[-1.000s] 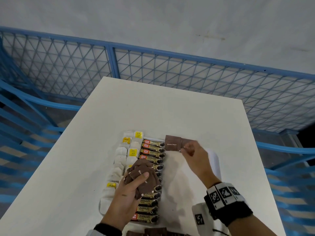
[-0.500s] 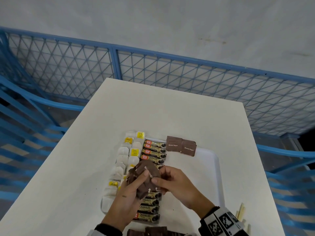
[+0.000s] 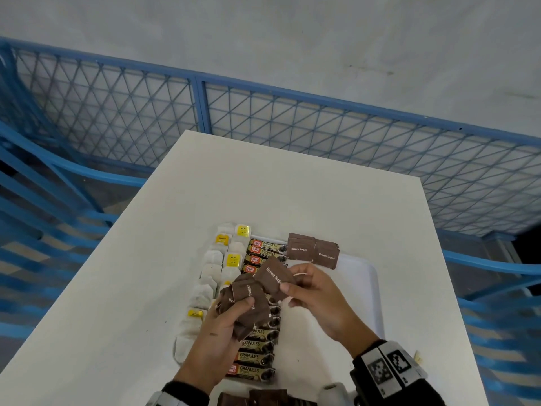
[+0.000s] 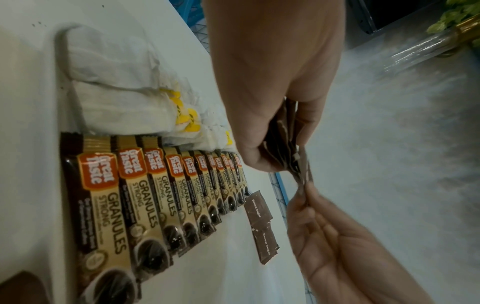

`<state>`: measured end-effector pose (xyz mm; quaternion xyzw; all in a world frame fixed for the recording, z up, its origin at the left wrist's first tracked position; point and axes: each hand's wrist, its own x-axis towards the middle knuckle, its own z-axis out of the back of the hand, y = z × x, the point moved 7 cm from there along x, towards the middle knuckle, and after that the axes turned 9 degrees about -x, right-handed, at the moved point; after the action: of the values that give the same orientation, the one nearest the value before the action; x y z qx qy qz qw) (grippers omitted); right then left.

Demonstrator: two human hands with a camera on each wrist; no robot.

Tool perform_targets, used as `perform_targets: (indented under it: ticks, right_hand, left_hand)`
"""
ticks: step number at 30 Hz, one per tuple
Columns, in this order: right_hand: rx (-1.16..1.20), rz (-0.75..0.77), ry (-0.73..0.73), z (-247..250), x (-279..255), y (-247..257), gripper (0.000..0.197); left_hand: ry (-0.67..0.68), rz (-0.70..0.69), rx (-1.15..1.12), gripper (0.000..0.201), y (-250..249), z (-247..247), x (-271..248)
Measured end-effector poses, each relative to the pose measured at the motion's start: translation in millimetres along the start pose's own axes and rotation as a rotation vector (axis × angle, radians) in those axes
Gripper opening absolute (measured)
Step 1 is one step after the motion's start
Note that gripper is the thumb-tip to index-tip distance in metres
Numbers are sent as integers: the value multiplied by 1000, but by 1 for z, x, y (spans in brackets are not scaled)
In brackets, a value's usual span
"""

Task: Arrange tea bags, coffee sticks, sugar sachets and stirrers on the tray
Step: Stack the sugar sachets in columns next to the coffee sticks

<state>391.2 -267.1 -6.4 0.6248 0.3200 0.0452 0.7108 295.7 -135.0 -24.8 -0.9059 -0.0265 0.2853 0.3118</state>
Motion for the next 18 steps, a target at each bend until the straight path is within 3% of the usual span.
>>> perform_targets:
  ticks: [8,12,18]
  right_hand:
    - [-392,28,-379,71,44,-6,24]
    - [-498,21,-413,83,66,-13,11]
    - [-606,68,-448,77,78,-6,12]
  left_hand:
    - [-42,-6,2,27,-3,2,0]
    - [-31,-5,8,27,-3,1,-1]
    - [-38,-10,-3,29,-6,4,-2]
